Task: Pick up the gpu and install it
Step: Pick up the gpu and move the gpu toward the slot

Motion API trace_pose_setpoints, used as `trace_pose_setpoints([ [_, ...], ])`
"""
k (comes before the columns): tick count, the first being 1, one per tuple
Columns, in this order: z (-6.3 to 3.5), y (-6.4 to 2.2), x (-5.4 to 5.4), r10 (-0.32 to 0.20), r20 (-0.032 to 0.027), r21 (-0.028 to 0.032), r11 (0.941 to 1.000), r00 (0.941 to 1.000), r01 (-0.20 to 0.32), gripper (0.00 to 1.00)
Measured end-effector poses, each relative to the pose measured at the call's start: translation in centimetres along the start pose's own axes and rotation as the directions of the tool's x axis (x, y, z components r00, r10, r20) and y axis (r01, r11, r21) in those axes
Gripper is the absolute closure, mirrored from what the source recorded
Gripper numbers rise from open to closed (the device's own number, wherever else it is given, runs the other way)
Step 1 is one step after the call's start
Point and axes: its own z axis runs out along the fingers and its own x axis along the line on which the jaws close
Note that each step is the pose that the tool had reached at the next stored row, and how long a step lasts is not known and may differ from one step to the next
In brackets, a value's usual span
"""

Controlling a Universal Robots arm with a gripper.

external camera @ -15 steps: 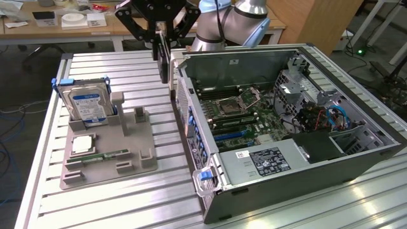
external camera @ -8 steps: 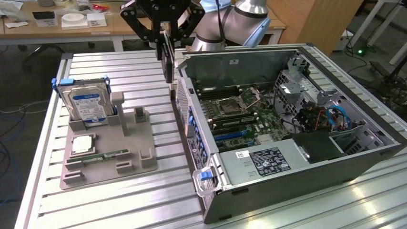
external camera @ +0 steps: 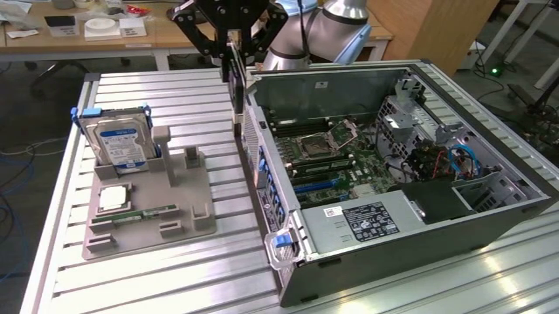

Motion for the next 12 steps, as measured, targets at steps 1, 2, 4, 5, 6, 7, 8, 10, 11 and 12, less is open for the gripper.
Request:
trace_pose_setpoints([
  [1, 0.01, 0.0, -0.1, 0.0, 0.0, 0.0, 1.0, 1.0, 0.0, 0.72],
  [2, 0.01, 0.01, -0.2, 0.0, 0.0, 0.0, 1.0, 1.0, 0.0, 0.72],
  [4, 0.01, 0.01, -0.4, 0.0, 0.0, 0.0, 1.0, 1.0, 0.0, 0.72],
  [5, 0.02, 0.01, -0.5, 0.0, -0.0001, 0.0, 1.0, 1.0, 0.0, 0.72],
  [6, 0.02, 0.01, -0.6, 0.0, 0.0, 0.0, 1.0, 1.0, 0.0, 0.72],
  [7, 0.03, 0.01, -0.7, 0.0, 0.0, 0.0, 1.0, 1.0, 0.0, 0.72],
  [8, 0.03, 0.01, -0.8, 0.0, 0.0001, -0.0001, 1.0, 1.0, 0.0, 0.72],
  [10, 0.04, 0.02, -1.0, 0.0, 0.0001, 0.0, 1.0, 1.0, 0.0, 0.72],
  [11, 0.04, 0.02, -1.0, 0.0, 0.0, 0.0, 1.0, 1.0, 0.0, 0.72],
  [12, 0.04, 0.02, -1.1, 0.0, -0.0001, 0.0, 1.0, 1.0, 0.0, 0.72],
])
